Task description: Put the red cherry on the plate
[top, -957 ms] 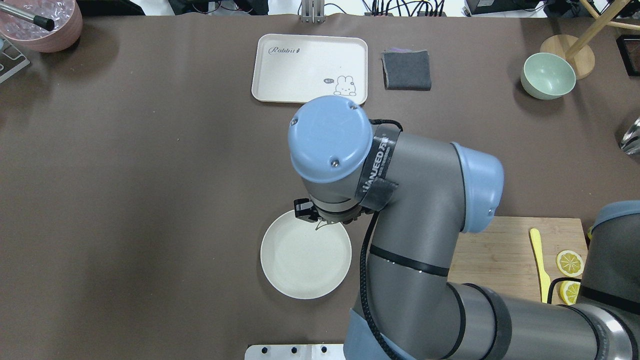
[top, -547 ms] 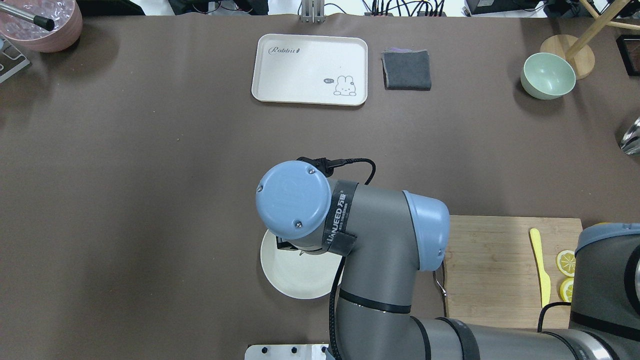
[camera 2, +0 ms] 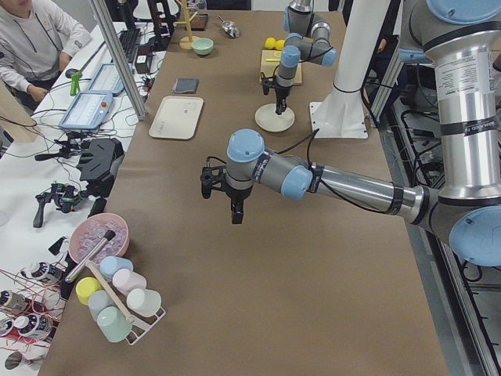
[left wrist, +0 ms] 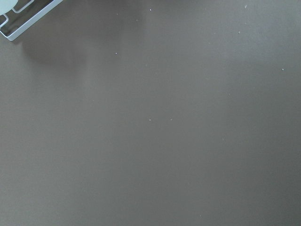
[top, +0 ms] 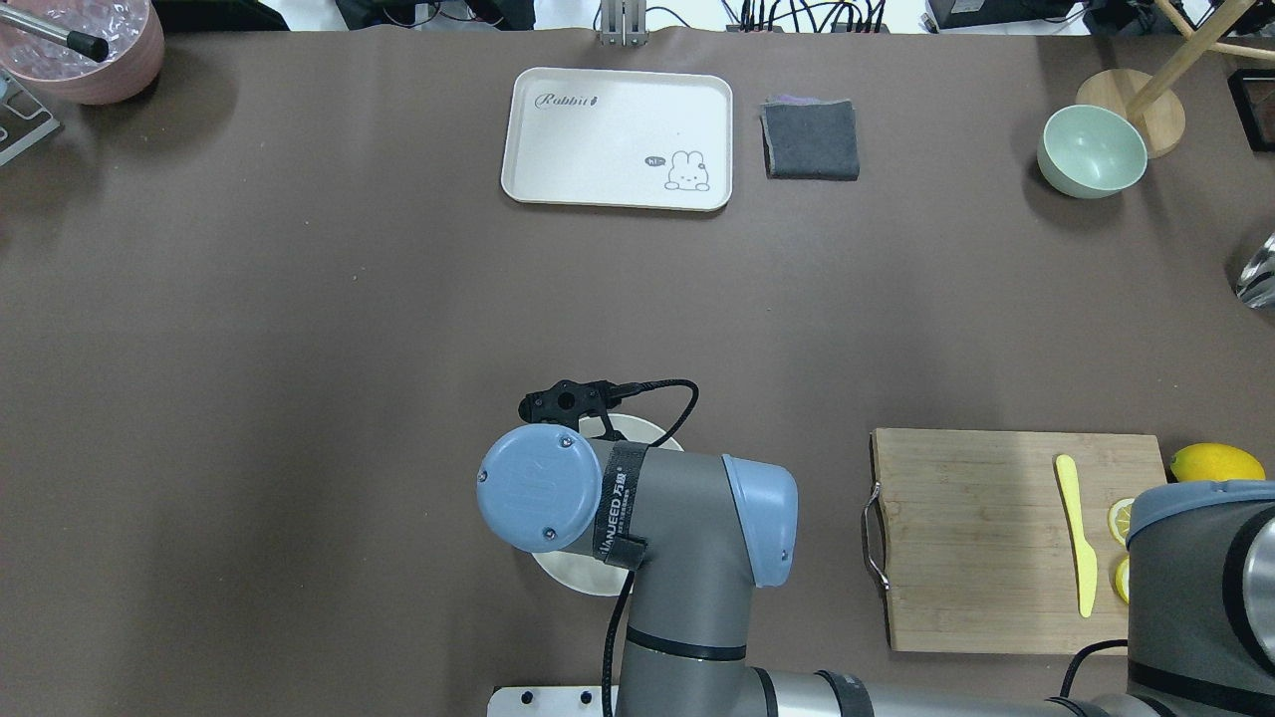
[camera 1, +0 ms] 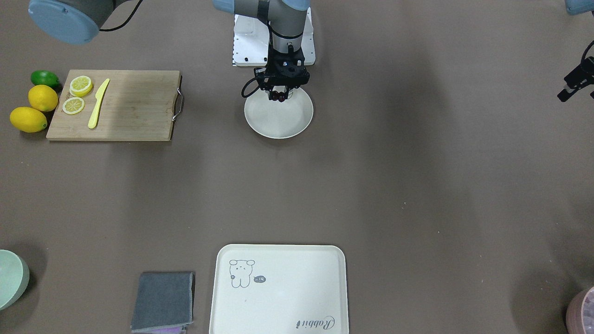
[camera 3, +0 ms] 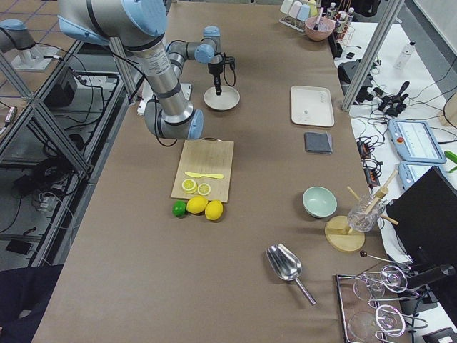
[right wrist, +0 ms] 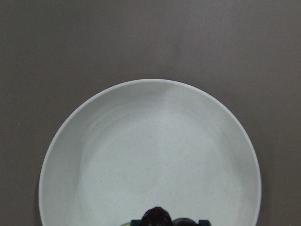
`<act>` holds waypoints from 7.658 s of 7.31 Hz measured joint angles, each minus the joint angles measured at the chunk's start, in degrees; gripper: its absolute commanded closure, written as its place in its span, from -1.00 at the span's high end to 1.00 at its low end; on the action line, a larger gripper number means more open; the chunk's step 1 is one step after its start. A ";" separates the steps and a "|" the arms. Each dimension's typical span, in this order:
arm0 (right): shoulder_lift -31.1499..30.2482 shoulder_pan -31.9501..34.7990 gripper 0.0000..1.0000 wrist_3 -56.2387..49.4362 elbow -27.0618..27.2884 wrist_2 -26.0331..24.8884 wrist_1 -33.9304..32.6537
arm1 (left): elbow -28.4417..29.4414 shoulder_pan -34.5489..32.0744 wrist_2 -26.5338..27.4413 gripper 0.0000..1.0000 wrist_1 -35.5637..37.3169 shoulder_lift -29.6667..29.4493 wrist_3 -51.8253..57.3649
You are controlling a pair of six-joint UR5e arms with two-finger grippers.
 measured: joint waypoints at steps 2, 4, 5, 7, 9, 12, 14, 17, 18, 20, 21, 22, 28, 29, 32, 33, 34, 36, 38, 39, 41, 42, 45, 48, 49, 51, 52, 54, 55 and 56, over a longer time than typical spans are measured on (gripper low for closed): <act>-0.06 -0.33 0.99 0.13 -2.17 -0.98 2.15 | -0.05 -0.64 -0.02 0.95 -0.06 0.72 0.25; 0.12 -0.37 1.00 -0.11 -2.79 -1.47 2.67 | -0.05 -1.00 -0.12 0.95 -0.09 0.92 0.36; 0.22 -0.32 1.00 -0.37 -2.66 -1.60 2.70 | -0.02 -1.04 -0.20 0.95 -0.09 1.05 0.37; 0.27 0.01 1.00 -0.68 -1.33 -1.42 2.41 | 0.11 -1.07 -0.24 0.95 -0.09 1.27 0.38; 0.05 1.22 1.00 -0.94 2.18 0.12 0.39 | 0.23 -1.13 -0.20 0.95 -0.09 1.32 0.38; -0.44 6.54 1.00 -5.59 14.76 6.67 -12.37 | 0.31 -1.16 -0.34 0.95 -0.09 1.42 0.16; -4.79 12.86 1.00 -12.28 20.13 10.85 -16.10 | 0.10 -1.16 -0.31 0.95 -0.14 1.43 -0.01; -14.95 26.15 1.00 -27.18 24.56 17.50 -16.54 | 1.04 -1.14 -0.37 0.95 -2.77 2.55 0.89; -18.22 30.89 1.00 -32.96 24.91 19.78 -16.48 | 3.05 -1.14 -0.48 0.95 -5.99 3.43 1.86; -25.17 40.68 1.00 -44.95 25.11 23.90 -16.21 | 7.69 -1.86 -0.59 0.95 -9.72 5.32 9.02; -28.10 45.09 1.00 -50.15 25.13 25.66 -16.17 | 10.30 -3.93 -0.64 0.95 -10.04 5.91 14.28; -30.62 48.90 1.00 -55.08 25.12 27.37 -16.17 | 12.83 -6.25 -1.28 0.95 -10.05 6.04 18.97; -38.24 74.63 1.00 -90.56 17.13 36.92 -16.74 | 17.71 -14.47 -7.10 0.95 -9.76 5.38 31.62; -39.35 78.23 1.00 -94.23 15.86 37.18 -16.65 | 17.51 -14.90 -7.26 0.95 -9.62 5.37 32.52; -44.03 88.17 1.00 -103.53 14.39 37.41 -16.50 | 15.82 -15.58 -8.03 0.95 -8.79 5.94 33.05; -45.94 91.03 1.00 -105.86 13.82 37.73 -16.51 | 15.56 -15.84 -8.28 0.95 -8.51 6.02 33.07; -47.57 93.45 1.00 -106.81 13.56 38.18 -16.70 | 15.48 -15.97 -8.38 0.95 -8.24 6.08 33.07; -49.12 96.60 1.00 -106.91 13.79 38.28 -18.70 | 15.21 -16.35 -9.56 0.95 -6.94 6.09 33.08; -50.04 98.99 1.00 -106.81 14.29 37.77 -19.88 | 13.22 -16.46 -12.29 0.95 -1.44 5.73 33.16; -50.61 99.91 1.00 -106.85 14.49 37.69 -20.03 | 11.70 -17.11 -13.36 0.95 4.49 4.84 33.39; -51.35 101.08 1.00 -106.88 14.65 37.65 -20.10 | 10.53 -21.35 -9.73 0.95 13.53 1.21 33.86; -51.23 101.30 1.00 -106.77 14.50 37.66 -20.10 | 10.99 -23.70 -6.38 0.95 17.15 -1.43 34.12; -50.76 101.37 1.00 -106.40 14.18 38.23 -20.10 | 20.09 -26.66 -2.40 0.95 22.94 -11.43 40.42; -50.84 101.49 1.00 -106.26 14.64 38.42 -20.11 | 23.90 -27.02 -2.54 0.95 23.28 -15.06 42.87; -51.06 101.64 1.00 -106.09 15.00 38.43 -20.12 | 23.58 -27.27 -2.61 0.95 23.02 -15.24 42.95; -51.32 101.76 1.00 -105.00 15.39 38.43 -20.14 | 20.90 -27.62 -2.25 0.95 22.06 -14.84 43.14; -51.08 101.34 1.00 -104.10 15.01 38.45 -20.03 | 19.36 -27.70 -2.08 0.95 21.43 -14.62 43.25; -50.07 98.59 1.00 -101.67 13.27 39.34 -19.69 | 18.90 -27.59 -2.04 0.95 19.46 -13.74 43.08; -49.04 96.88 1.00 -100.92 11.79 39.82 -19.62 | 19.76 -27.44 -1.96 0.95 19.11 -13.63 43.01; -47.78 95.24 1.00 -100.52 9.92 40.18 -19.53 | 21.31 -27.29 -1.92 0.95 18.96 -13.55 43.02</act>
